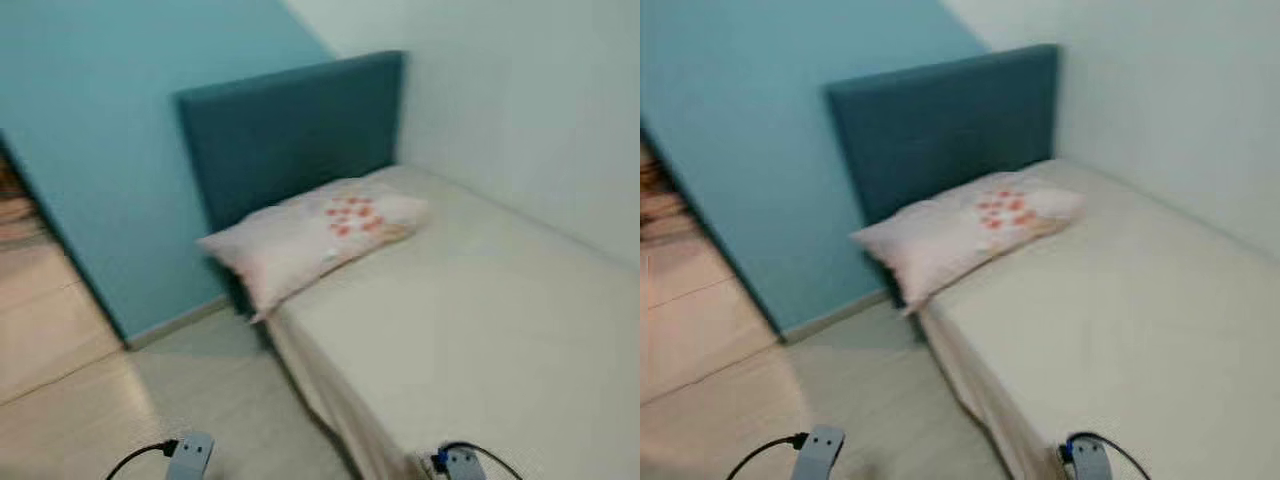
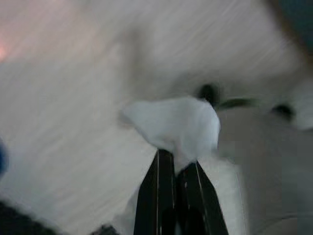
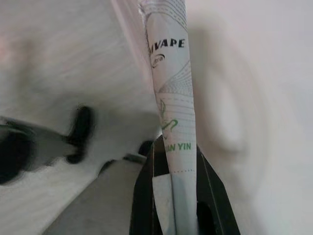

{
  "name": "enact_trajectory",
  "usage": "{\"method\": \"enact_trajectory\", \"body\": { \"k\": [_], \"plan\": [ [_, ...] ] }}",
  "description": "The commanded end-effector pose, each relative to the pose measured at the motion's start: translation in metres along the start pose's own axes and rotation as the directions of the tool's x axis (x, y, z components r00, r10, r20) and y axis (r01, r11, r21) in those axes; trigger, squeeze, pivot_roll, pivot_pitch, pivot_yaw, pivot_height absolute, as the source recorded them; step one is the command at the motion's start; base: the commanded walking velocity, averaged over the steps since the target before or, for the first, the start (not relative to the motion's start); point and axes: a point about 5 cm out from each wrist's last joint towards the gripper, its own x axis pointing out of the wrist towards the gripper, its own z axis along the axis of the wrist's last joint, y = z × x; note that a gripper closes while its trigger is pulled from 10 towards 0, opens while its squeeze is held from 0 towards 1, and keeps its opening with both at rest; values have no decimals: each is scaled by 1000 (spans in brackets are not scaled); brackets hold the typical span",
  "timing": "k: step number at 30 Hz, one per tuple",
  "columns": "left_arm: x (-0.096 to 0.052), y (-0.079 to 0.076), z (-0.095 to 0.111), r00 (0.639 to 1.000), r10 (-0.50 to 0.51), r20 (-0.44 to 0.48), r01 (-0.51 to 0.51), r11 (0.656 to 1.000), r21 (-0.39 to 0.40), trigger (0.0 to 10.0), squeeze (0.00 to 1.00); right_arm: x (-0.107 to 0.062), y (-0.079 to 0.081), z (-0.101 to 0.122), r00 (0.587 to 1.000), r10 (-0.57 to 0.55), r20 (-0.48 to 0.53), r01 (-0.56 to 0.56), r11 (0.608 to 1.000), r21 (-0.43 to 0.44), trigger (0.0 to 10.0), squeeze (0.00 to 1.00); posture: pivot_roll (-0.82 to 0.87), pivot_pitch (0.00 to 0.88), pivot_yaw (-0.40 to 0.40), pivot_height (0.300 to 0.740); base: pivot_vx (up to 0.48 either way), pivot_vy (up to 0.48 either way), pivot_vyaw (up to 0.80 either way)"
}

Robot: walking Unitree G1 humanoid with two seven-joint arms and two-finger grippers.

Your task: Clean up the room

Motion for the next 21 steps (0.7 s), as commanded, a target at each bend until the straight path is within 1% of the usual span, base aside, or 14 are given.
{"method": "enact_trajectory", "body": {
  "k": [1,8,18,21],
  "plan": [
    [0,2,1,1000,4,-3,-4,1000,19,10000,0,1,5,0,1000,12,-5,-12,1000,-12,10000,0,79,0,3,696,0,0,781],
    [-1,5,-8,1000,3,-24,-2,1000,12,10000,0,-2,6,-15,998,21,-57,-25,997,-68,10000,0,76,0,6,696,0,0,781],
    [-3,7,-15,999,4,-44,-5,1000,-22,10000,0,-4,9,-25,996,22,-82,-29,996,-88,10000,0,73,0,10,696,0,0,781],
    [-3,8,-16,999,5,-48,-6,1000,-29,10000,0,-4,10,-28,995,25,-92,-35,993,-113,10000,0,73,0,11,696,345,0,781]
  ]
}}
